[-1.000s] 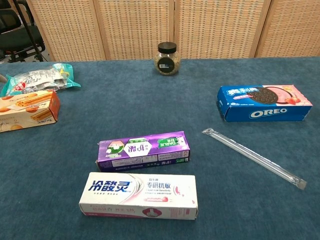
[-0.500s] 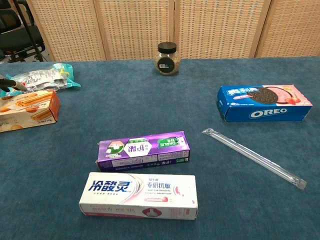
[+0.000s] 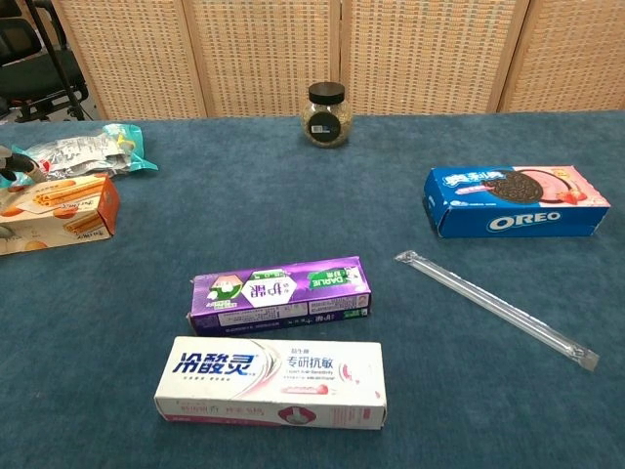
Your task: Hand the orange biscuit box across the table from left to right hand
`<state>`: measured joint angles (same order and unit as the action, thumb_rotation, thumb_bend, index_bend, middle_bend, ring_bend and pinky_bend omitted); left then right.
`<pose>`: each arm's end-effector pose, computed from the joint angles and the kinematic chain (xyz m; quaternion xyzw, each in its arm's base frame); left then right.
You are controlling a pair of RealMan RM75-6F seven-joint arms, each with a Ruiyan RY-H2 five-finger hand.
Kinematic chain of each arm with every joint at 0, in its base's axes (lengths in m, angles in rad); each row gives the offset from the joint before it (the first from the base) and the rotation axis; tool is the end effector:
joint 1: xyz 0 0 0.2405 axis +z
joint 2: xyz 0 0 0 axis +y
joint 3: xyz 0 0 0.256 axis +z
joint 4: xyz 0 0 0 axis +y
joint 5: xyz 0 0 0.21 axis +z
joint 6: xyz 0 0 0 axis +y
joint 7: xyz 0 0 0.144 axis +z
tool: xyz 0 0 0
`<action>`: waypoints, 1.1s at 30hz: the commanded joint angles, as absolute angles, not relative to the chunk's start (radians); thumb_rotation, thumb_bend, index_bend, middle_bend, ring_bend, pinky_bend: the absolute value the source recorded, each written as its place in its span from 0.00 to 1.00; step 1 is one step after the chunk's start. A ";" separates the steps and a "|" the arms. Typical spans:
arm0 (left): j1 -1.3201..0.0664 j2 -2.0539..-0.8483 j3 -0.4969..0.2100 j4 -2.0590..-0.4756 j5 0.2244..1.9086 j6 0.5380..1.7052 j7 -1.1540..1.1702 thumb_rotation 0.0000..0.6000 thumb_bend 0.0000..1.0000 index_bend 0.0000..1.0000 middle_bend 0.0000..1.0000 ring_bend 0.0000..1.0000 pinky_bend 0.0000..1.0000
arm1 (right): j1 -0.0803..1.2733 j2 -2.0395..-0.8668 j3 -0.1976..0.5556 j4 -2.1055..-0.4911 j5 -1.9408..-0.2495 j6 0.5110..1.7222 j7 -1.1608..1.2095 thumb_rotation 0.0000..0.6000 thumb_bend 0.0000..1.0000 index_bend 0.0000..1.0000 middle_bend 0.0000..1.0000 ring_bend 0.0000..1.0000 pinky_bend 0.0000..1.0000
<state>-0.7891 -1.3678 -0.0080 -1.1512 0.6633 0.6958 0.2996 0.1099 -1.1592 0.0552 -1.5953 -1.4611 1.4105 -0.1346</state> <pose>-0.3081 0.3940 0.0746 -0.6638 -0.4715 -0.1555 0.5594 -0.3148 -0.1896 0.1405 0.6224 -0.3757 0.3374 0.5980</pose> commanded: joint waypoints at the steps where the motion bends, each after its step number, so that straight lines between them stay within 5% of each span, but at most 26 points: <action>1: -0.784 -1.391 -0.015 -1.137 0.650 0.708 0.315 1.00 0.41 0.44 0.13 0.19 0.17 | 0.109 -1.158 0.056 -1.597 -1.461 1.412 -0.129 1.00 0.08 0.05 0.00 0.00 0.00; 3: -0.778 -1.408 -0.019 -1.124 0.660 0.728 0.321 1.00 0.45 0.51 0.18 0.22 0.20 | 0.108 -1.156 0.056 -1.597 -1.461 1.414 -0.124 1.00 0.08 0.05 0.00 0.00 0.00; 18: -0.762 -1.382 -0.113 -1.259 0.785 0.880 0.304 1.00 0.53 0.59 0.24 0.27 0.23 | 0.107 -1.152 0.057 -1.599 -1.461 1.416 -0.114 1.00 0.08 0.04 0.00 0.00 0.00; 33: -0.881 -1.282 -0.225 -1.698 0.627 0.983 0.534 1.00 0.52 0.60 0.26 0.33 0.28 | 0.107 -1.140 0.052 -1.602 -1.469 1.411 -0.082 1.00 0.09 0.04 0.00 0.00 0.00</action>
<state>-0.8399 -1.2999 -0.1960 -1.6186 0.6900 0.9457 0.4645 0.1069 -1.1407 0.0529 -1.6021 -1.4678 1.4114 -0.0833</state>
